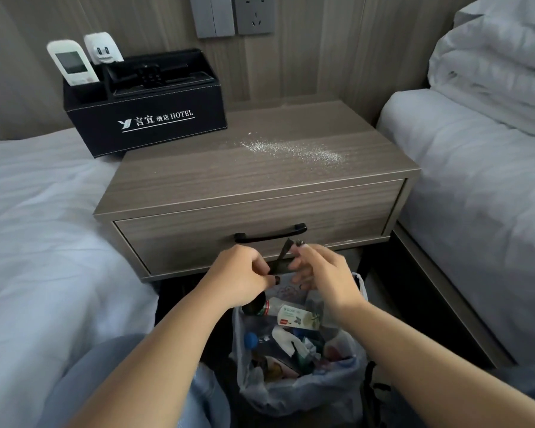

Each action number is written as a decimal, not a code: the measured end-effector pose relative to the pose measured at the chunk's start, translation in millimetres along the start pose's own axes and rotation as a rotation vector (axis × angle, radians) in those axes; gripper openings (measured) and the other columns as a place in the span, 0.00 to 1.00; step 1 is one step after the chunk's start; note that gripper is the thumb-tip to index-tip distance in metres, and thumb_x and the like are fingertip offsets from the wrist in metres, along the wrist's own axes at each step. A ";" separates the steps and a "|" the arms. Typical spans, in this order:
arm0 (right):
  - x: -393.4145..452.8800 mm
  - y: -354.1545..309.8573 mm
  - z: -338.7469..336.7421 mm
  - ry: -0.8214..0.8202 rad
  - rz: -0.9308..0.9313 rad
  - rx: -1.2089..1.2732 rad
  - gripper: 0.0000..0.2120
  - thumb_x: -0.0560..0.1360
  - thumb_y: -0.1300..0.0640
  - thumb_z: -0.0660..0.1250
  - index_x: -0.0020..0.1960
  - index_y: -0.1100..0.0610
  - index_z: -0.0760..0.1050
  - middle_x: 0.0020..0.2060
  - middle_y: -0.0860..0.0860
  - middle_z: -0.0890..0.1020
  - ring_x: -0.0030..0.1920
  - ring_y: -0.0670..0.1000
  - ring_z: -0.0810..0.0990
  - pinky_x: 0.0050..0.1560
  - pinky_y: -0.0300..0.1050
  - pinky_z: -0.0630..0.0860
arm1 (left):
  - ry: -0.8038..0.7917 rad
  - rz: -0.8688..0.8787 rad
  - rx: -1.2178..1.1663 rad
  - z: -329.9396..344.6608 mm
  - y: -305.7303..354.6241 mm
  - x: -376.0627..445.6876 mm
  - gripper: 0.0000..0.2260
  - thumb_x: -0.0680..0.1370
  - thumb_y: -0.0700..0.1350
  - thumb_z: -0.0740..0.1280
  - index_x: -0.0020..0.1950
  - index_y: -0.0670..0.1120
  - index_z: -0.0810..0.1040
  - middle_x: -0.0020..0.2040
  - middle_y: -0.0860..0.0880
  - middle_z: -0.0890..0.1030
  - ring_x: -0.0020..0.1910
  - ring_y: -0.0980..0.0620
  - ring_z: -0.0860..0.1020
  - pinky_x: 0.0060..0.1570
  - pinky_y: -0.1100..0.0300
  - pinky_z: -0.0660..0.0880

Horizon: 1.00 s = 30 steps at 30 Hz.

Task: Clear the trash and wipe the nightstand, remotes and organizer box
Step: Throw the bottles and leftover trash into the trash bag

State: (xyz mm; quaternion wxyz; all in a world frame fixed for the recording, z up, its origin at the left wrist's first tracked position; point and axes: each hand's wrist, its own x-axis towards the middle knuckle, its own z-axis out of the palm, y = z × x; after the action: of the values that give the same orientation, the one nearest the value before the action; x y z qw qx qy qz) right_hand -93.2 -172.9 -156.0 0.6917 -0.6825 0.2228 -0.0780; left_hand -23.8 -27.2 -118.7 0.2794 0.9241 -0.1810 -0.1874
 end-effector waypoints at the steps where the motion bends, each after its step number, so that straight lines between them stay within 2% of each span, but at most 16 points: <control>1: -4.4 -11.7 -0.2 -0.039 -0.058 0.004 0.08 0.78 0.55 0.65 0.44 0.54 0.81 0.37 0.52 0.82 0.36 0.49 0.79 0.37 0.42 0.74 | -0.020 0.003 0.017 0.6 2.1 1.0 0.07 0.72 0.49 0.76 0.40 0.54 0.78 0.41 0.56 0.80 0.39 0.60 0.77 0.34 0.68 0.70; 4: -15.0 -14.2 -4.7 -0.031 -0.163 -0.117 0.04 0.76 0.59 0.68 0.44 0.54 0.81 0.31 0.48 0.81 0.30 0.43 0.78 0.34 0.35 0.75 | -0.094 0.044 0.036 4.7 6.9 3.2 0.07 0.71 0.49 0.77 0.41 0.55 0.79 0.43 0.57 0.81 0.41 0.60 0.79 0.40 0.66 0.73; 5: -15.6 -9.9 -6.6 0.027 -0.158 -0.146 0.04 0.76 0.60 0.69 0.43 0.55 0.81 0.29 0.47 0.80 0.29 0.43 0.78 0.34 0.36 0.75 | -0.116 0.057 0.042 5.5 7.6 2.3 0.06 0.72 0.47 0.76 0.44 0.54 0.81 0.46 0.56 0.82 0.44 0.59 0.79 0.44 0.64 0.75; 8: -5.3 14.1 -10.5 0.145 -0.025 -0.302 0.07 0.76 0.59 0.69 0.39 0.56 0.81 0.28 0.49 0.80 0.30 0.46 0.77 0.35 0.45 0.76 | -0.098 0.066 0.035 3.8 3.2 3.3 0.17 0.72 0.43 0.75 0.60 0.52 0.80 0.54 0.54 0.83 0.50 0.58 0.80 0.54 0.61 0.78; 11: 0.5 44.2 -8.2 0.010 0.202 -0.401 0.06 0.77 0.62 0.66 0.44 0.56 0.81 0.35 0.53 0.83 0.33 0.49 0.78 0.38 0.48 0.78 | 0.059 0.072 -0.036 -5.1 1.9 3.5 0.12 0.75 0.43 0.72 0.57 0.50 0.80 0.44 0.55 0.85 0.40 0.62 0.80 0.40 0.71 0.74; 13: -3.6 62.5 -6.0 -0.044 0.291 -0.463 0.12 0.77 0.62 0.64 0.57 0.53 0.79 0.39 0.53 0.82 0.35 0.49 0.77 0.35 0.41 0.75 | 0.133 0.071 -0.100 -7.3 3.7 1.5 0.05 0.76 0.45 0.70 0.51 0.50 0.82 0.36 0.55 0.84 0.31 0.63 0.79 0.34 0.69 0.75; 14: -6.1 65.8 -5.0 -0.009 0.299 -0.469 0.12 0.77 0.61 0.63 0.58 0.52 0.78 0.39 0.53 0.82 0.35 0.49 0.77 0.34 0.40 0.74 | 0.158 0.081 -0.121 -7.0 5.0 0.2 0.03 0.77 0.47 0.69 0.50 0.50 0.82 0.34 0.54 0.84 0.28 0.63 0.79 0.34 0.66 0.77; 15: -9.8 62.3 -2.7 0.045 0.297 -0.420 0.09 0.77 0.60 0.63 0.54 0.54 0.79 0.40 0.55 0.83 0.36 0.49 0.78 0.36 0.42 0.75 | 0.189 0.099 -0.144 -6.2 6.6 -1.0 0.04 0.78 0.48 0.67 0.49 0.50 0.82 0.32 0.54 0.84 0.27 0.63 0.78 0.35 0.63 0.79; 17: -14.7 48.2 3.9 0.118 0.327 -0.088 0.10 0.78 0.58 0.62 0.49 0.59 0.81 0.46 0.59 0.85 0.44 0.52 0.82 0.48 0.49 0.78 | 0.267 0.176 -0.240 -5.1 12.1 -4.5 0.07 0.80 0.51 0.65 0.53 0.52 0.81 0.37 0.55 0.85 0.33 0.64 0.81 0.43 0.58 0.81; 19: -23.3 21.1 13.2 0.030 0.356 0.357 0.16 0.82 0.52 0.58 0.56 0.61 0.79 0.53 0.59 0.84 0.54 0.55 0.82 0.59 0.52 0.77 | 0.255 0.326 -0.372 -5.3 21.0 -13.4 0.14 0.81 0.55 0.61 0.65 0.56 0.76 0.54 0.57 0.84 0.51 0.65 0.80 0.54 0.63 0.77; 21: -34.0 -14.9 19.5 -0.133 0.338 0.665 0.24 0.82 0.44 0.52 0.64 0.61 0.75 0.58 0.59 0.82 0.60 0.57 0.80 0.66 0.56 0.71 | 0.094 0.490 -0.440 -1.6 30.5 -26.7 0.23 0.81 0.62 0.54 0.75 0.60 0.63 0.71 0.58 0.72 0.66 0.68 0.70 0.66 0.68 0.65; 23: -39.9 -49.2 20.5 -0.249 0.333 0.872 0.30 0.80 0.37 0.51 0.67 0.58 0.73 0.60 0.59 0.81 0.62 0.58 0.79 0.68 0.58 0.68 | 0.000 0.610 -0.317 3.2 36.0 -34.3 0.28 0.79 0.66 0.47 0.79 0.61 0.52 0.79 0.58 0.56 0.77 0.65 0.52 0.76 0.58 0.50; 24: -41.1 -65.0 19.9 -0.273 0.336 0.931 0.33 0.78 0.34 0.52 0.68 0.59 0.72 0.62 0.59 0.80 0.64 0.58 0.78 0.70 0.58 0.66 | 0.011 0.646 -0.206 3.5 34.8 -33.7 0.30 0.78 0.67 0.43 0.79 0.60 0.49 0.80 0.58 0.49 0.77 0.64 0.43 0.77 0.53 0.42; 26: -40.8 -94.7 16.6 -0.352 0.266 0.938 0.40 0.75 0.30 0.52 0.71 0.61 0.69 0.65 0.61 0.76 0.67 0.61 0.74 0.71 0.60 0.62 | 0.068 0.612 -0.081 -4.3 28.9 -28.6 0.32 0.77 0.68 0.38 0.79 0.59 0.42 0.79 0.59 0.40 0.75 0.63 0.33 0.76 0.49 0.33; 28: -32.7 -121.4 12.4 -0.336 0.125 0.855 0.40 0.73 0.31 0.51 0.74 0.58 0.65 0.69 0.62 0.73 0.70 0.61 0.70 0.72 0.61 0.60 | 0.098 0.499 -0.146 -22.2 23.6 -25.8 0.32 0.75 0.70 0.37 0.77 0.61 0.39 0.78 0.60 0.37 0.75 0.63 0.33 0.76 0.48 0.33; 30: -22.2 -150.2 10.3 -0.303 -0.017 0.724 0.37 0.72 0.33 0.54 0.73 0.55 0.66 0.70 0.58 0.72 0.72 0.56 0.67 0.74 0.59 0.58 | 0.133 0.350 -0.370 -44.8 16.9 -23.2 0.33 0.74 0.71 0.42 0.78 0.62 0.42 0.78 0.62 0.43 0.77 0.64 0.43 0.77 0.53 0.42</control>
State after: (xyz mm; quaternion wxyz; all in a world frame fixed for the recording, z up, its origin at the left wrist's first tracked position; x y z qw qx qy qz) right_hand -79.2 -162.8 -4.9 0.9121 -0.4000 0.0705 -0.0558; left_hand -27.7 -10.0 -68.5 0.4833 0.8221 -0.2822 -0.1049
